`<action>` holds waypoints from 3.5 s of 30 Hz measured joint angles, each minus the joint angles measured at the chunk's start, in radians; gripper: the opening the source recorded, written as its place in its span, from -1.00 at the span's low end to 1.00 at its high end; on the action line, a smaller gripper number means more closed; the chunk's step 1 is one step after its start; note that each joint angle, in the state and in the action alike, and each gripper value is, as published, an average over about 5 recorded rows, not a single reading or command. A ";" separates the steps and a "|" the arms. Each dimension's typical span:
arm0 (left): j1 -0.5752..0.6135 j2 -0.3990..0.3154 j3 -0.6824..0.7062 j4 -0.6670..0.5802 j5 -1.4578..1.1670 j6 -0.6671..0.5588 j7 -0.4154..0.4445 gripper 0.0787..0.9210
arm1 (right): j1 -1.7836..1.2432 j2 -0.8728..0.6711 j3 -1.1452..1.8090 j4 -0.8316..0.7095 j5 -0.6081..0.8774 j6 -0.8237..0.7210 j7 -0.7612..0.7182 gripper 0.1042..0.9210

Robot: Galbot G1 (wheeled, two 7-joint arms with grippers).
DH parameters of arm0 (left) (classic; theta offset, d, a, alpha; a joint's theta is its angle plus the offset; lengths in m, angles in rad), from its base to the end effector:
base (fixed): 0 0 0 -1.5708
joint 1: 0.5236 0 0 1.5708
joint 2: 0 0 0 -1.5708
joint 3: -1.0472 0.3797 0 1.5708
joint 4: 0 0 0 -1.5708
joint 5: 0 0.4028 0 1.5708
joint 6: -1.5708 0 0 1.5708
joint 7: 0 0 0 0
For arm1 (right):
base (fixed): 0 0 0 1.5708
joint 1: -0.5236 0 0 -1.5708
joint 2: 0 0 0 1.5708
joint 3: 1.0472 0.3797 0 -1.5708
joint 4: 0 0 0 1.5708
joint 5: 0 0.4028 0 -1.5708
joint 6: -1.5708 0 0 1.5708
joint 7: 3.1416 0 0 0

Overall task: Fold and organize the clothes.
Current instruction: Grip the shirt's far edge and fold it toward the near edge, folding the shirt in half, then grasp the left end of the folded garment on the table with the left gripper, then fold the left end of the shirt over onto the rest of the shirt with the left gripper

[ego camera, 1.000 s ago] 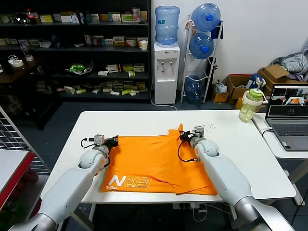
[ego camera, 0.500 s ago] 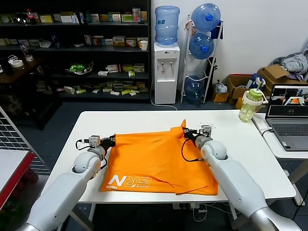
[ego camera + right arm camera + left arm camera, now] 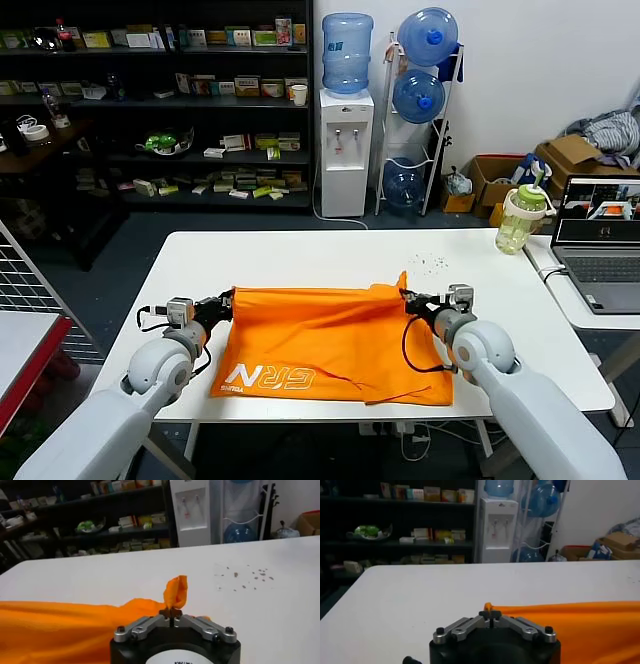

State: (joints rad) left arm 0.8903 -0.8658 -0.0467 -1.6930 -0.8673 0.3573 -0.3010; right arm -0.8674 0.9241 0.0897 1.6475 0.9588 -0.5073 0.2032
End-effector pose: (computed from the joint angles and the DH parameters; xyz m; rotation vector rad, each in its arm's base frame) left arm 0.4087 0.0745 -0.3107 -0.2226 -2.6807 0.0093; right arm 0.4265 -0.0754 -0.3088 0.3320 -2.5225 -0.1647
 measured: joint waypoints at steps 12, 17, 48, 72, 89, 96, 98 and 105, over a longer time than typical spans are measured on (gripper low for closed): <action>0.145 0.034 -0.028 -0.142 0.016 -0.001 -0.029 -0.97 | -0.175 -0.048 0.064 0.169 0.024 -0.029 0.046 -0.95; 0.182 0.035 -0.035 -0.160 0.025 -0.002 -0.031 -0.97 | -0.210 -0.057 0.076 0.195 0.025 -0.037 0.051 -0.88; 0.269 -0.038 -0.060 -0.107 0.070 -0.005 -0.017 0.76 | -0.373 -0.062 0.236 0.315 0.004 -0.022 0.025 0.76; 0.301 -0.066 -0.063 -0.063 0.082 -0.046 -0.040 -0.70 | -0.429 -0.034 0.273 0.334 -0.021 -0.011 0.015 0.76; 0.357 0.100 -0.174 -0.154 0.025 -0.028 -0.054 -0.92 | -0.405 -0.002 0.238 0.310 -0.071 0.019 -0.016 0.76; 0.399 0.245 -0.278 -0.108 -0.001 -0.027 -0.035 -0.92 | -0.391 0.008 0.212 0.298 -0.090 0.034 -0.036 0.76; 0.404 0.289 -0.301 -0.082 -0.001 -0.027 -0.028 -0.92 | -0.390 0.009 0.206 0.296 -0.094 0.038 -0.040 0.76; 0.392 0.412 -0.329 -0.002 0.023 -0.021 -0.009 -0.92 | -0.395 0.021 0.197 0.293 -0.111 0.042 -0.045 0.76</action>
State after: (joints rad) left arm 1.2820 -0.4542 -0.3754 -1.6953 -0.8446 0.3365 -0.3097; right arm -1.2620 0.9449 0.2865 1.9406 0.8477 -0.4650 0.1585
